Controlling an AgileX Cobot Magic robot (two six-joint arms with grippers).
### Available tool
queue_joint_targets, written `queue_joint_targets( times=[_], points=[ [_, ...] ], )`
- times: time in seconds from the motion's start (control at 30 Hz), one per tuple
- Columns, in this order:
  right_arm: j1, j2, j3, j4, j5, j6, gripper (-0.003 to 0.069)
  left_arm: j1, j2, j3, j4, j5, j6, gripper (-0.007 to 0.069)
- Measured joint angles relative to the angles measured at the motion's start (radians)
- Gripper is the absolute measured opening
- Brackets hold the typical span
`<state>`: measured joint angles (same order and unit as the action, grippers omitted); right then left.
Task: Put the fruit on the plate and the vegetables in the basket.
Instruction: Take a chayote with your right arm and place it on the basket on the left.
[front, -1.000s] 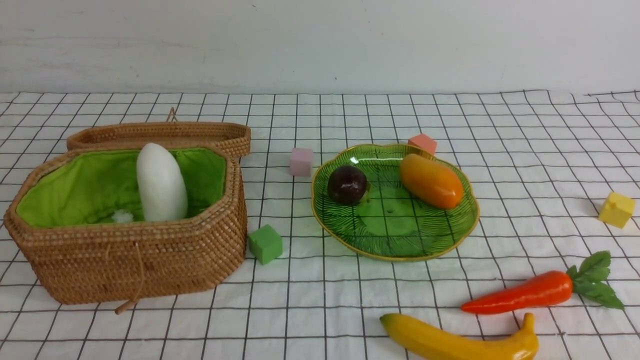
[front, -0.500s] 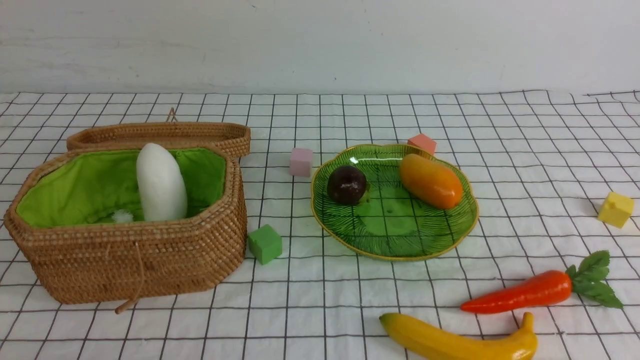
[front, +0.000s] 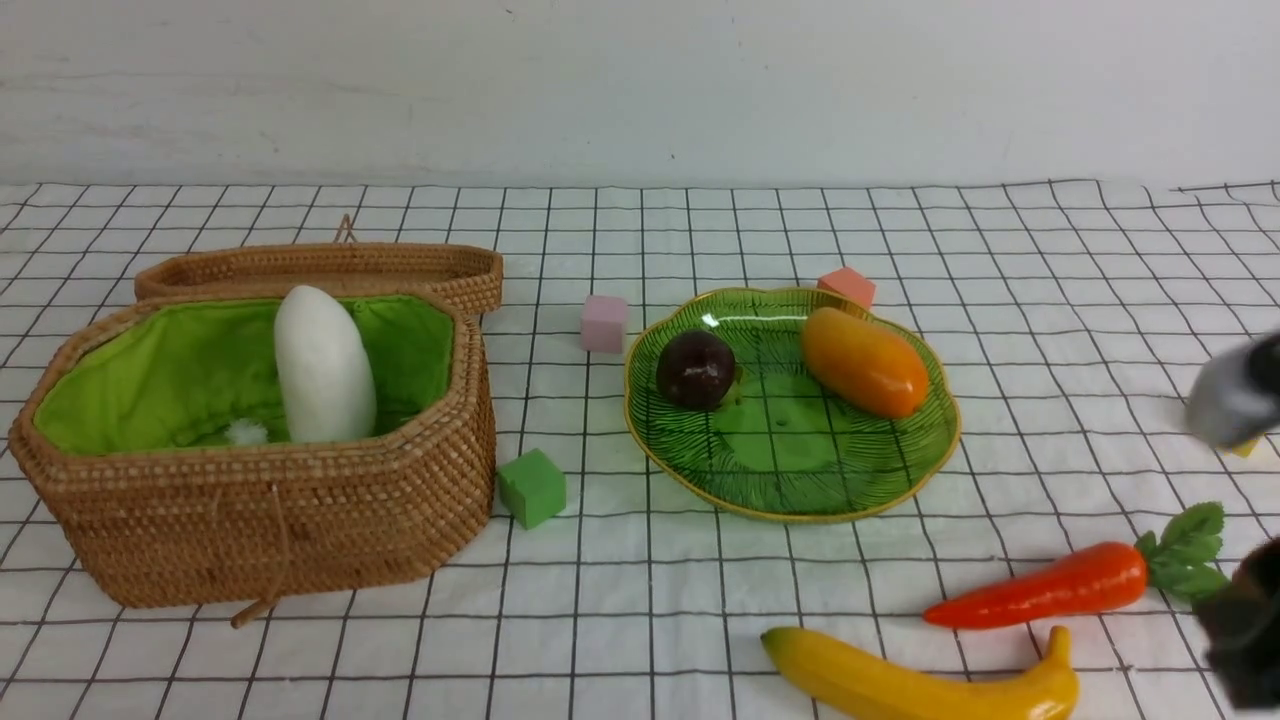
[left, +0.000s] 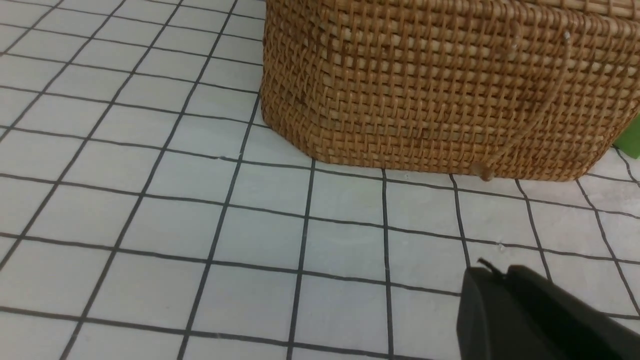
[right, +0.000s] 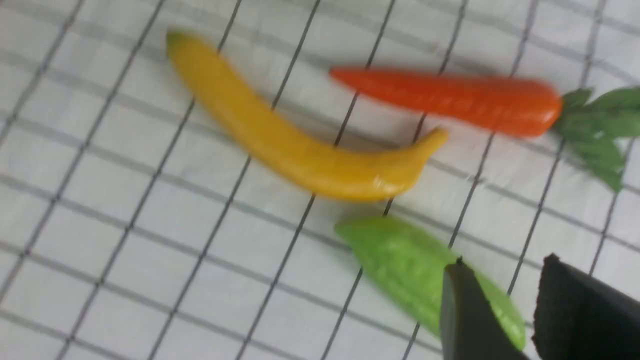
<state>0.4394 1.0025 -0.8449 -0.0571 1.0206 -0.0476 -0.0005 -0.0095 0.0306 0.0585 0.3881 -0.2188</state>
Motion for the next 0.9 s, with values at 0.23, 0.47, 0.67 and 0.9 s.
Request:
queue_joint_targets(
  times=[0.23, 0.47, 0.67, 0.9],
  points=[
    [-0.023, 0.063, 0.109, 0.035, 0.001, -0.100, 0.0309, 0.000, 0.000, 0.000, 0.000, 0.000, 0.001, 0.0044],
    [-0.090, 0.176, 0.115, 0.024, -0.059, -0.218, 0.0577, 0.000, 0.000, 0.000, 0.000, 0.000, 0.001, 0.0054],
    [-0.103, 0.358, 0.115, -0.023, -0.125, -0.316, 0.0678, 0.000, 0.000, 0.000, 0.000, 0.000, 0.001, 0.0061],
    [-0.104, 0.557, 0.089, -0.001, -0.095, -0.385, 0.0456, 0.000, 0.000, 0.000, 0.000, 0.000, 0.001, 0.0062]
  ],
)
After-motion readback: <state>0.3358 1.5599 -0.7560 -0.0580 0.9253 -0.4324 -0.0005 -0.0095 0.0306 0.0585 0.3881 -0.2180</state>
